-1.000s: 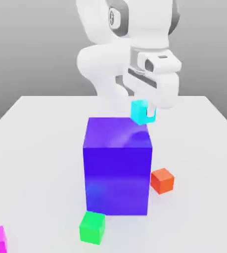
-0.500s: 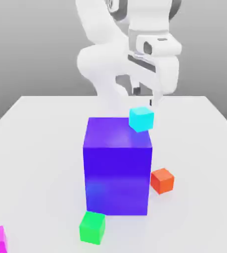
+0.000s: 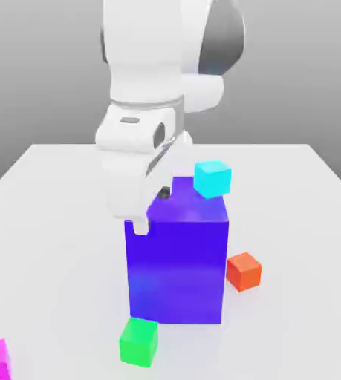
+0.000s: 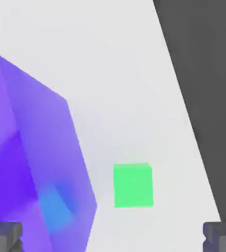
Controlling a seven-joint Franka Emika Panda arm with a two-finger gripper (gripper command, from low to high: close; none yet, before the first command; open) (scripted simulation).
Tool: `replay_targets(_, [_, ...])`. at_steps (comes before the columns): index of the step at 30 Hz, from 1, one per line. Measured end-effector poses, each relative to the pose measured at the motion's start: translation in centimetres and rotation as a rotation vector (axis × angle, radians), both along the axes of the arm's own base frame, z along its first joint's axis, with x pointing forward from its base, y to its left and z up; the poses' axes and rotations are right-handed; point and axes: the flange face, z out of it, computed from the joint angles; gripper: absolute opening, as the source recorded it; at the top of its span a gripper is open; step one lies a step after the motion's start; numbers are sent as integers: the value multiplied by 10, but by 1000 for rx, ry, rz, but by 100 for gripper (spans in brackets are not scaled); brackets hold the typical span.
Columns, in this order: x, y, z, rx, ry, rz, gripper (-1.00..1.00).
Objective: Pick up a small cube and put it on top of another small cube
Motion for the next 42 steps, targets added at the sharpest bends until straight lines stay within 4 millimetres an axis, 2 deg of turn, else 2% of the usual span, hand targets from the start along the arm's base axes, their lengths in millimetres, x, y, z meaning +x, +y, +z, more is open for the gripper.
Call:
replay_targets(2, [13, -23, -14, -1, 1, -90, 100])
replay_targets(6, [29, -82, -47, -6, 3, -291, 100])
replay_targets(9, [39, -115, -75, -12, 4, -411, 100])
replay_targets(12, [43, -154, -105, -19, 5, -543, 100])
replay_targets(16, [38, -208, -151, -30, 8, -715, 100])
replay_targets(18, [37, -217, -179, -33, 8, -744, 100])
replay_targets(20, [36, -219, -208, -34, 8, -751, 100])
replay_targets(21, [36, -219, -219, -33, 8, -753, -100])
replay_targets(26, [36, -219, -219, -32, 10, -753, -100])
replay_targets(27, [35, -219, -224, -32, 10, -754, -100])
replay_targets(29, [36, -220, -209, -32, 9, -754, -100])
replay_targets(32, [36, -218, -169, -32, 9, -755, -100])
replay_targets(35, [37, -183, -150, -35, 10, -787, -100])
replay_targets(42, [26, -84, -124, -38, 10, -875, -100])
